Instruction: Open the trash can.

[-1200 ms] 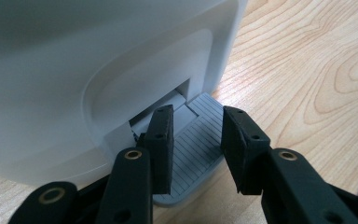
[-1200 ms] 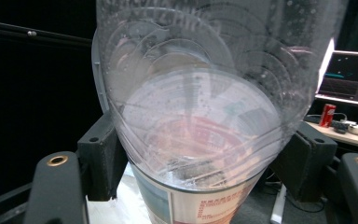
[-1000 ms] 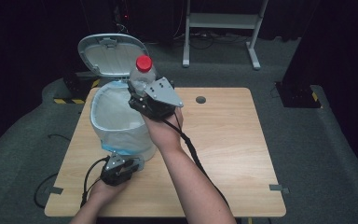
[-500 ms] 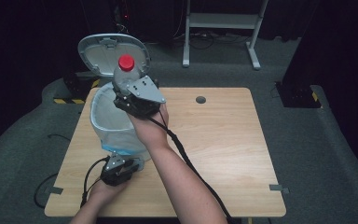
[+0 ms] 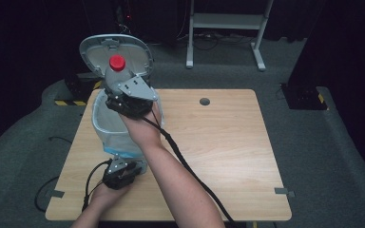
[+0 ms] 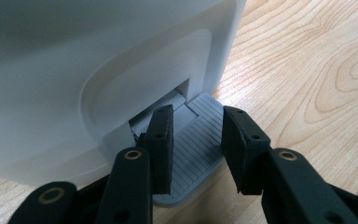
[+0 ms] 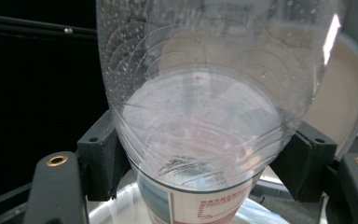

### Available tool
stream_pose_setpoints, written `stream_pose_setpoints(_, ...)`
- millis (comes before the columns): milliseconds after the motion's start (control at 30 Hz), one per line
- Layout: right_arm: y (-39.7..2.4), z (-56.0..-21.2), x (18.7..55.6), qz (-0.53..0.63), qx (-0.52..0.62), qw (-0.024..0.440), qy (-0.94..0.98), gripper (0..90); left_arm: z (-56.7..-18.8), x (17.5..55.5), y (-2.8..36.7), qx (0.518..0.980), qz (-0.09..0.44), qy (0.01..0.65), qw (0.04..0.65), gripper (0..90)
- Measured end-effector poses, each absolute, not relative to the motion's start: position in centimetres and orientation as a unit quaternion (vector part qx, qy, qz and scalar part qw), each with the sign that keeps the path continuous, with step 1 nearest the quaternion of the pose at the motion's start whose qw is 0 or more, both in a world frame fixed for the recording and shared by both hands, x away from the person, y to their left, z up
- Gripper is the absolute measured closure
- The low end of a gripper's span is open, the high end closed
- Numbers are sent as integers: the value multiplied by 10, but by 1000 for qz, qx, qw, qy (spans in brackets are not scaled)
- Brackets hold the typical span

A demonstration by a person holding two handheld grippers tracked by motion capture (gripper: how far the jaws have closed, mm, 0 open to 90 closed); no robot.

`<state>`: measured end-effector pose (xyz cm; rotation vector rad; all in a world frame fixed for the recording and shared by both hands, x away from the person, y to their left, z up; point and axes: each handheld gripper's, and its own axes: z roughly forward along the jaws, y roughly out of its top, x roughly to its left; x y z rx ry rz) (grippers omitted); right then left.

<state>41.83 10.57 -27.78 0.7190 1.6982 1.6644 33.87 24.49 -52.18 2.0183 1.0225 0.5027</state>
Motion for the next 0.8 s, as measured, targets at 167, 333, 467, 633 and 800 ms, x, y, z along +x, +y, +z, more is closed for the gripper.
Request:
stream_pose_setpoints(167, 108, -280, 423, 624, 275, 314, 660, 245, -522, 339, 245, 797, 197, 405, 402, 640)
stream_pose_setpoints(333, 105, -278, 421, 616, 288, 317, 662, 139, -522, 339, 245, 798, 199, 404, 400, 640)
stream_pose_setpoints(467, 95, -274, 414, 623, 283, 325, 653, 153, -522, 339, 245, 798, 199, 404, 400, 639)
stream_pose_setpoints(633, 83, -274, 406, 624, 279, 332, 649, 183, -522, 339, 245, 798, 199, 404, 400, 639)
stream_pose_setpoints(800, 76, -276, 402, 622, 280, 331, 652, 195, -522, 339, 245, 798, 199, 404, 400, 638)
